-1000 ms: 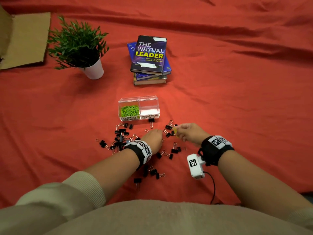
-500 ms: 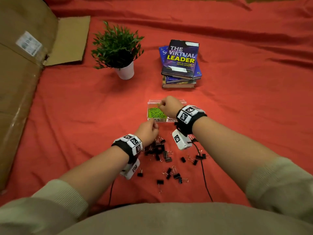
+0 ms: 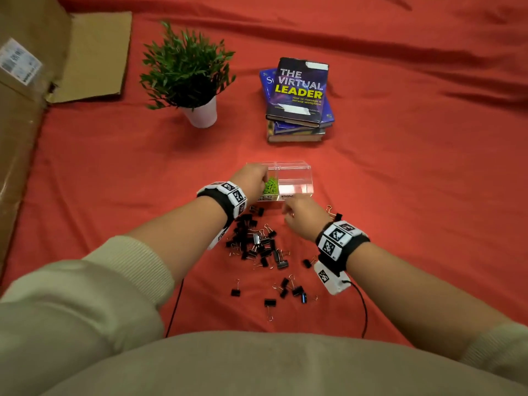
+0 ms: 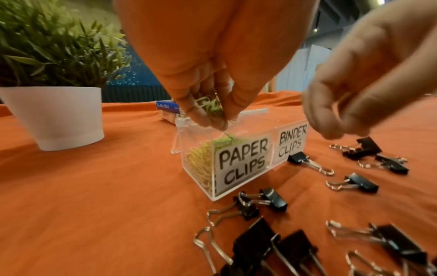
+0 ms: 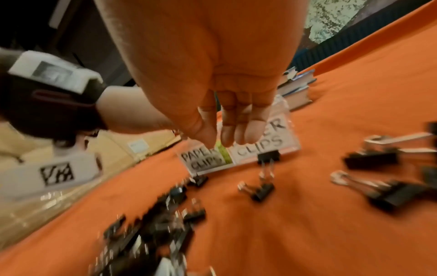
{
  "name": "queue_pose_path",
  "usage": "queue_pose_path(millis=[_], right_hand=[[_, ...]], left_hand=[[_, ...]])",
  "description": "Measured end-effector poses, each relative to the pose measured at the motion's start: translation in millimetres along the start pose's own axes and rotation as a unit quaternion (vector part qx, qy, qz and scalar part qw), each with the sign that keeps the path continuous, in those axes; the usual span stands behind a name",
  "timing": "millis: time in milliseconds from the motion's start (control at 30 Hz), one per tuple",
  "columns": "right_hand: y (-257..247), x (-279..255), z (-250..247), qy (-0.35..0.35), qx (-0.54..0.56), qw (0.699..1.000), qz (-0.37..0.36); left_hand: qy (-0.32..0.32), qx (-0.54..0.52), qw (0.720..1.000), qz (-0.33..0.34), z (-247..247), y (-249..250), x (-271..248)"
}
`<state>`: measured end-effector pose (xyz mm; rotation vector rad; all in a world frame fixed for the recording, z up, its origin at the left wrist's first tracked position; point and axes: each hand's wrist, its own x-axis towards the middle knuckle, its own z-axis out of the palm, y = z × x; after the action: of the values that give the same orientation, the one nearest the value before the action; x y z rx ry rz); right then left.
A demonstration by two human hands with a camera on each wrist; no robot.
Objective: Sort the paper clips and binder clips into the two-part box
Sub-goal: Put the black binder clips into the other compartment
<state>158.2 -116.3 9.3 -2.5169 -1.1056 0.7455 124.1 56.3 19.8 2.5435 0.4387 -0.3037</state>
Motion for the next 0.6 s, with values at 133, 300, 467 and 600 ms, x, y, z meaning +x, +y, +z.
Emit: queue_pose_path(millis=[133, 300, 467, 600], right_hand=[[21, -15, 31, -0.05, -0.066, 0.996, 0.034], [24, -21, 39, -0.014, 0.032, 0.999, 0.025], [4, -36, 41, -0.062, 0.096, 0.993, -0.007], [-4, -43, 56, -0.08, 0.021, 0.996, -0.033]], left_hand=[[0.037, 0.037, 0.997, 0.056, 12, -2, -7], [0.025, 0.022, 0.996, 0.08, 35, -5, -51], [-0.087, 0.068, 0.992, 0.058, 67, -26, -81], [-0.074, 0.059, 0.994, 0.06, 75, -28, -87]])
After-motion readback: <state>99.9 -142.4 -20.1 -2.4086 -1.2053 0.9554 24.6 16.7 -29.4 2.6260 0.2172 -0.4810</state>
